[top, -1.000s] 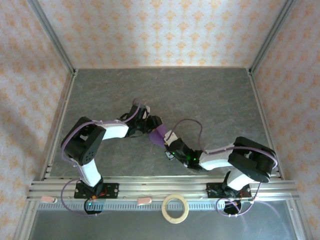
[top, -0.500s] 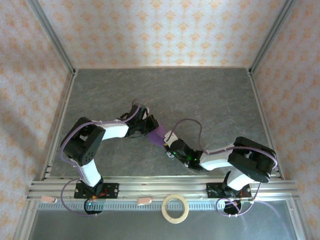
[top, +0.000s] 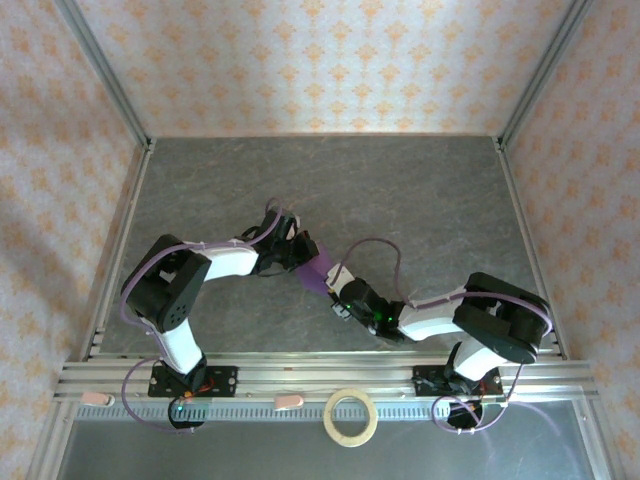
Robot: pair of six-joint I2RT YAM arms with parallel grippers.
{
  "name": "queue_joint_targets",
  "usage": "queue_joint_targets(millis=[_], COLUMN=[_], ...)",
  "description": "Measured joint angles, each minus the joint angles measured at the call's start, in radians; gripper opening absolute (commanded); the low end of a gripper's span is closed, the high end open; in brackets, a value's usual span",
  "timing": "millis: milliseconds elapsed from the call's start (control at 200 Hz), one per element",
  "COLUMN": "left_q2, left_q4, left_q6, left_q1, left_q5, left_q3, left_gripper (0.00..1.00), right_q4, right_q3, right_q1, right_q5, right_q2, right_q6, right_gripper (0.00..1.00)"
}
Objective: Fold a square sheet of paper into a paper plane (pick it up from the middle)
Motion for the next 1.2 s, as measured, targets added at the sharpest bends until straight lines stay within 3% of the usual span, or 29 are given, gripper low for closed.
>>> queue_joint_targets(millis=[295, 871, 1096, 1201], left_q2=[0.0, 0.0, 0.0, 0.0], left_q4=[-0.006, -0.006, -0.006, -0.006], left_q6=[0.0, 0.0, 0.0, 0.0], left_q1=[0.0, 0.0, 0.0, 0.0], left_q5=[-0.003, -0.003, -0.003, -0.003], left_q3=[0.004, 0.005, 0.005, 0.005], left_gripper=[0.06, 0.06, 0.06, 0.06], right_q4=[0.0, 0.0, 0.0, 0.0], right_q3=[0.0, 0.0, 0.0, 0.0], right_q1=[0.0, 0.0, 0.0, 0.0], right_q5=[-0.023, -0.022, -0.023, -0.022], right_q2=[-0.017, -0.012, -0.005, -0.005], right_q6=[-0.015, -0.014, -0.014, -0.014], right_gripper=[0.1, 0.16, 0.11, 0.16])
